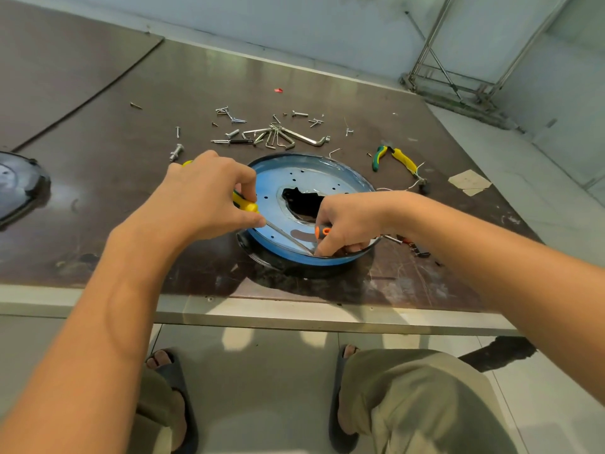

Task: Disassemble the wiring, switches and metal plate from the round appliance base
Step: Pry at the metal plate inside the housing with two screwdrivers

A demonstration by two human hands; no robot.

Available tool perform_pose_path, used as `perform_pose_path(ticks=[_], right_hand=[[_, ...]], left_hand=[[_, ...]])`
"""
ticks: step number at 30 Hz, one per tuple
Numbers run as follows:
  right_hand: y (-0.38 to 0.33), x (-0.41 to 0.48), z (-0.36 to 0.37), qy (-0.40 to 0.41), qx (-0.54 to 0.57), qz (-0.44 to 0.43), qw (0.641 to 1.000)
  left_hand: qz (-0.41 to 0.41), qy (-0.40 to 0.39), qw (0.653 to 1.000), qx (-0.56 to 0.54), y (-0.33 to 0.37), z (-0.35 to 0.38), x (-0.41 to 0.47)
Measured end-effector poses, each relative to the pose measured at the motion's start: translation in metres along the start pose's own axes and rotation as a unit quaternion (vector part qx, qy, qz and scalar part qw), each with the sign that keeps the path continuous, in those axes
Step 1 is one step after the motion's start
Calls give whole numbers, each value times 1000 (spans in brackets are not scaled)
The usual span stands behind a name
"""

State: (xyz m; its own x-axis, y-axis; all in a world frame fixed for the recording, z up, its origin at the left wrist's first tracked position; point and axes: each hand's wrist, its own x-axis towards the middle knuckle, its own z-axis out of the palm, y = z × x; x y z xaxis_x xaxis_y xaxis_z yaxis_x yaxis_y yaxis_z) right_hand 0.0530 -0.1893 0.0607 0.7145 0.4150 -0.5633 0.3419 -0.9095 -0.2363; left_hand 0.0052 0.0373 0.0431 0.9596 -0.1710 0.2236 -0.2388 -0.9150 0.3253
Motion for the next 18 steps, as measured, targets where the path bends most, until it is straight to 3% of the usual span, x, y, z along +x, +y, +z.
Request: perform_pose_path(ticks=[14,18], right_hand=[[8,1,0,-25,89,-38,995],[-1,-5,-7,-18,46,-46,998]], left_hand=[[-29,-5,1000,7,4,1,1],[-46,-23,999,-3,9,4,5]])
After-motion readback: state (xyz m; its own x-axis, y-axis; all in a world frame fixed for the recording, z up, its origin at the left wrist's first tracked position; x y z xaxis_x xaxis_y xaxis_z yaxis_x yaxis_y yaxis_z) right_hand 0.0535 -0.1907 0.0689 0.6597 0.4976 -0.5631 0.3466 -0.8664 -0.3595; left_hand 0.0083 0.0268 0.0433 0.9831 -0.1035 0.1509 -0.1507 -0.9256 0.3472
